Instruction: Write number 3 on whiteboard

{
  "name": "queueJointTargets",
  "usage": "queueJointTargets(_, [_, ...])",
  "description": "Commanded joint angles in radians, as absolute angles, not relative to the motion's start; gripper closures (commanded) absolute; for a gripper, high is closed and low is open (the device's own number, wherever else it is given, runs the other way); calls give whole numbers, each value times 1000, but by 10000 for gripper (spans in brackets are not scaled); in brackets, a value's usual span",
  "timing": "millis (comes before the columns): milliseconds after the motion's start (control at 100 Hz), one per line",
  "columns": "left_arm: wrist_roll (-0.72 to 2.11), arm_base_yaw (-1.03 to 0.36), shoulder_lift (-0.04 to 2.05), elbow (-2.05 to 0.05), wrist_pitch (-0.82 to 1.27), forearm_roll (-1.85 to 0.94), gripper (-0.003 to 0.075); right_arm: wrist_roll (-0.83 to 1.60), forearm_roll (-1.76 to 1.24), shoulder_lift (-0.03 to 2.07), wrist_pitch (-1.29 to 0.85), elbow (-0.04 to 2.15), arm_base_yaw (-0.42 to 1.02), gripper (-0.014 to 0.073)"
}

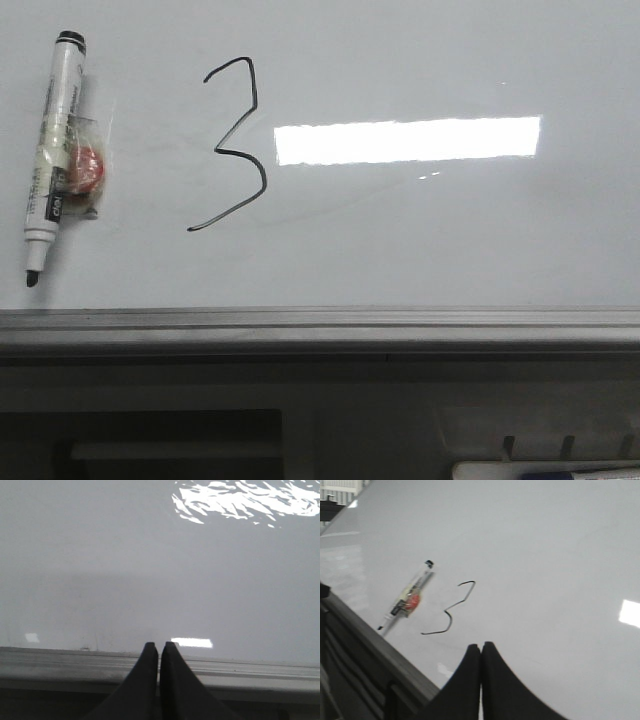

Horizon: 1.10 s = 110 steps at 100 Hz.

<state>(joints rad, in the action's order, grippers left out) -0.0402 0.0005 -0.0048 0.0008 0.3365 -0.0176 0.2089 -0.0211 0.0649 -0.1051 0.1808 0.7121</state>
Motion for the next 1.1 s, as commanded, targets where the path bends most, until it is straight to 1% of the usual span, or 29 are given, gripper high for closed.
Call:
queueJointTargets(0, [-47, 1, -29, 12, 292, -18, 741, 168, 14, 79, -18, 208, 613, 643])
queueJointTargets(100, [-47, 1, -29, 12, 292, -18, 741, 168, 14, 79, -18, 208, 472, 643])
queueJointTargets(340, [-47, 1, -29, 12, 292, -18, 741, 168, 14, 79, -13, 158, 38, 643])
queueJointTargets(400, [-47, 1, -29, 12, 292, -18, 741, 168, 14, 79, -15, 129, -44, 643])
queueJointTargets(480, [-47, 1, -29, 12, 292, -18, 741, 168, 12, 70, -22, 94, -115, 643])
queueJointTargets(550, [-47, 1, -29, 12, 292, -18, 741, 168, 10, 47, -26, 64, -143, 643])
queueJointTargets(730, [-47, 1, -29, 12, 292, -18, 741, 168, -24, -11, -26, -41, -144, 643])
queueJointTargets(770, [-47, 1, -29, 12, 292, -18, 741, 168, -53, -23, -122, -36, -144, 643])
queueJointTargets(940, [-47, 1, -29, 12, 292, -18, 741, 168, -68, -25, -291, -38, -144, 643])
queueJointTargets(1090, [-47, 1, -29, 12, 292, -18, 741, 168, -102, -25, -315, -38, -144, 643])
